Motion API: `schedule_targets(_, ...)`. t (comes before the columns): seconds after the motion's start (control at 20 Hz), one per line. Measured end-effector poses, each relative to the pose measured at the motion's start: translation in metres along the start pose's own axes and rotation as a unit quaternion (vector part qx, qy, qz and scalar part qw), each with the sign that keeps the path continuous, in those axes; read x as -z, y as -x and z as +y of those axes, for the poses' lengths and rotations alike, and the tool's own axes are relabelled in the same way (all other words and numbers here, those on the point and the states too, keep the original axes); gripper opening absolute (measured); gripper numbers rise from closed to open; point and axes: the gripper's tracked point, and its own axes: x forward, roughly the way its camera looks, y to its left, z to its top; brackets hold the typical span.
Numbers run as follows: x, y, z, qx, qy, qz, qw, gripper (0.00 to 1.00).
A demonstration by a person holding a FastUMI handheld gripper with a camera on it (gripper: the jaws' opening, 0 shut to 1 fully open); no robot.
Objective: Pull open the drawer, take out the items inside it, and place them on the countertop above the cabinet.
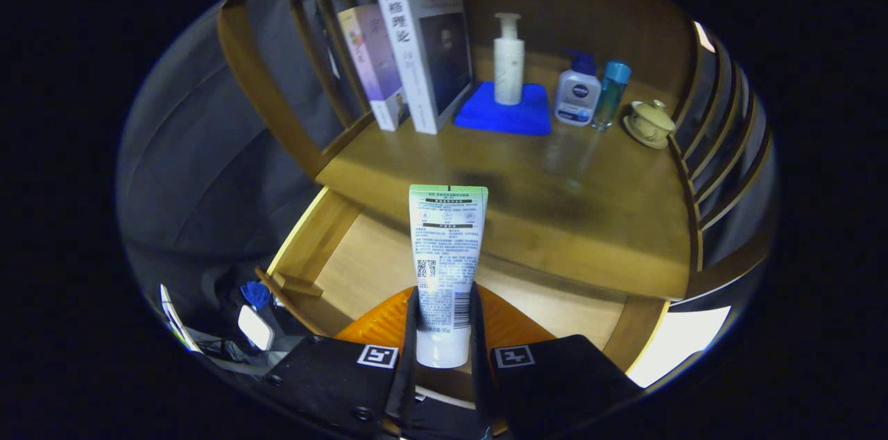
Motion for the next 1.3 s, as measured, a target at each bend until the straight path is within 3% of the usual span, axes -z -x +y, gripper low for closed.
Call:
schedule_targets(0.2,-0.033,-0.009,-0.029,0.018,-0.038,-0.011,0.999,0.36)
schedule_targets(0.45,-0.055,-0.036,-0.067,0.072,-0.055,-0.004,0.996,0.36)
schedule_targets(0.75,-0.063,-0.07,-0.09,0.087,-0.093,0.027,0.992,0.36)
schedule_targets(1.0,-0.071,-0.082,-0.095,0.076,-0.144,0.031,0.986,0.37)
schedule_targets(1.15,-0.072,-0.085,-0.094,0.068,-0.155,0.03,0.985,0.44)
schedule_targets(1.3,-0.08,-0.078,-0.087,0.06,-0.151,0.006,0.987,0.67)
